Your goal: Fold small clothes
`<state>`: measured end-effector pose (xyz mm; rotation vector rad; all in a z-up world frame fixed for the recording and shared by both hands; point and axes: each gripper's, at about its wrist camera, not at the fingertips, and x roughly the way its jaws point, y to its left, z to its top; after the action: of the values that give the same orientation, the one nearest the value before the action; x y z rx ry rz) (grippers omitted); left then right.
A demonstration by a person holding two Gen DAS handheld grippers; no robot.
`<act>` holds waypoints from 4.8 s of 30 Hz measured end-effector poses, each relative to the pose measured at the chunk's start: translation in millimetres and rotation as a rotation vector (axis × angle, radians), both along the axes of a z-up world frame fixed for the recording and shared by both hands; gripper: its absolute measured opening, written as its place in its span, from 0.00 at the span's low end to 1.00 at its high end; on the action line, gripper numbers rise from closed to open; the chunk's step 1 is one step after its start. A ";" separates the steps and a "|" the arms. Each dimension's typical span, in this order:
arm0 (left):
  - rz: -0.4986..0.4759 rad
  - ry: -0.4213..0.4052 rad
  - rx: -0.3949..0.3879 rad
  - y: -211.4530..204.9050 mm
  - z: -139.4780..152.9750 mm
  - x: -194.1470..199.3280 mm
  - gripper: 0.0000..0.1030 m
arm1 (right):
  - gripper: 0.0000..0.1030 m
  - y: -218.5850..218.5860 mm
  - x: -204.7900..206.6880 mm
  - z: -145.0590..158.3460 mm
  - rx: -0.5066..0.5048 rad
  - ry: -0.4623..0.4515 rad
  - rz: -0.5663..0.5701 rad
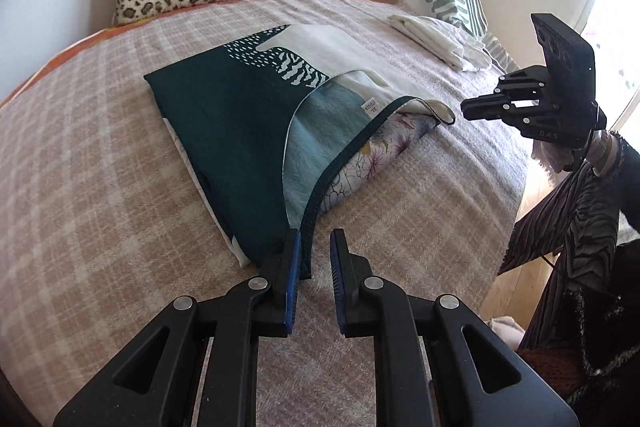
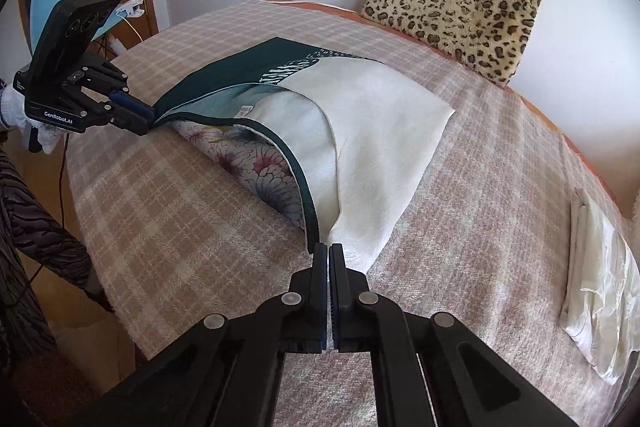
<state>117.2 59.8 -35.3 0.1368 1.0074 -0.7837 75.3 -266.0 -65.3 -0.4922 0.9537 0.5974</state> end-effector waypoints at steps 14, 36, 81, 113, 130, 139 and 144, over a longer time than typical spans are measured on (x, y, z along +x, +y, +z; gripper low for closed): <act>0.055 -0.059 -0.102 -78.1 34.7 63.6 0.13 | 0.40 -45.6 61.1 -8.7 0.324 0.277 -0.370; -0.152 0.005 0.063 -112.7 -22.0 37.7 0.14 | 0.38 -40.1 40.9 12.8 0.349 0.180 -0.307; 0.153 0.032 -0.004 -82.3 -30.9 132.6 0.17 | 0.13 66.8 194.4 -60.0 0.183 0.169 -0.175; 0.601 0.365 -0.415 48.3 -27.8 25.6 0.62 | 0.68 -64.5 212.9 -50.7 0.573 0.357 -0.463; 0.569 0.280 -0.230 14.2 -29.4 31.7 0.61 | 0.85 -59.9 216.6 -60.0 0.643 0.319 -0.387; 0.539 0.231 -0.178 3.2 -29.8 30.6 0.60 | 0.86 -46.1 229.7 -60.8 0.629 0.310 -0.363; 0.523 0.224 -0.175 -0.1 -30.8 30.8 0.50 | 0.82 -38.1 233.7 -62.3 0.630 0.309 -0.334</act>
<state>148.0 59.8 -66.1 -0.3620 1.1146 -0.4068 309.0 -304.1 -127.6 0.3267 1.0463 0.6395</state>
